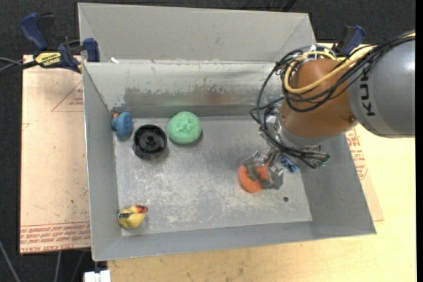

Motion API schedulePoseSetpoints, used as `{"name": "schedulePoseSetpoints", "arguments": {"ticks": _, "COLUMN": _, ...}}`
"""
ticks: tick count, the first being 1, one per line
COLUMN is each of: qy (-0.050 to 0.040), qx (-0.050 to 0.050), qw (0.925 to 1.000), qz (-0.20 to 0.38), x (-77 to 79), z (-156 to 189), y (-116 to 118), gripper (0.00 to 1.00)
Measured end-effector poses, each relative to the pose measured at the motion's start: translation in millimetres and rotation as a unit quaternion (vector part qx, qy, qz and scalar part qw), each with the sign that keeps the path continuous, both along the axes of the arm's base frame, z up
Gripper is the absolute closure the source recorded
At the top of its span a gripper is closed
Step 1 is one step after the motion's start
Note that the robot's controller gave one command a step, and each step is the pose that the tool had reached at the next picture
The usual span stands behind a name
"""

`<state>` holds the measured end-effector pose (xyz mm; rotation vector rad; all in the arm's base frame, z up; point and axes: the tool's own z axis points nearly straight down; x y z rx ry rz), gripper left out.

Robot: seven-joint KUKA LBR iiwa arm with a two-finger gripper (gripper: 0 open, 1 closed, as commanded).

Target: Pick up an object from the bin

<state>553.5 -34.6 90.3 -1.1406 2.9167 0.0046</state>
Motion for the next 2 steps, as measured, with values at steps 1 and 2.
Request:
{"name": "schedulePoseSetpoints", "arguments": {"ticks": 1, "qy": 0.0, "qx": 0.0, "qw": 1.0, "qz": 0.0, "x": 0.0, "z": 0.0, "y": 0.0, "gripper": 1.0}}
{"name": "schedulePoseSetpoints", "arguments": {"ticks": 2, "qy": -0.0001, "qx": 0.0, "qw": 1.0, "qz": 0.0, "x": 0.0, "z": 0.0, "y": 0.0, "gripper": 1.0}}
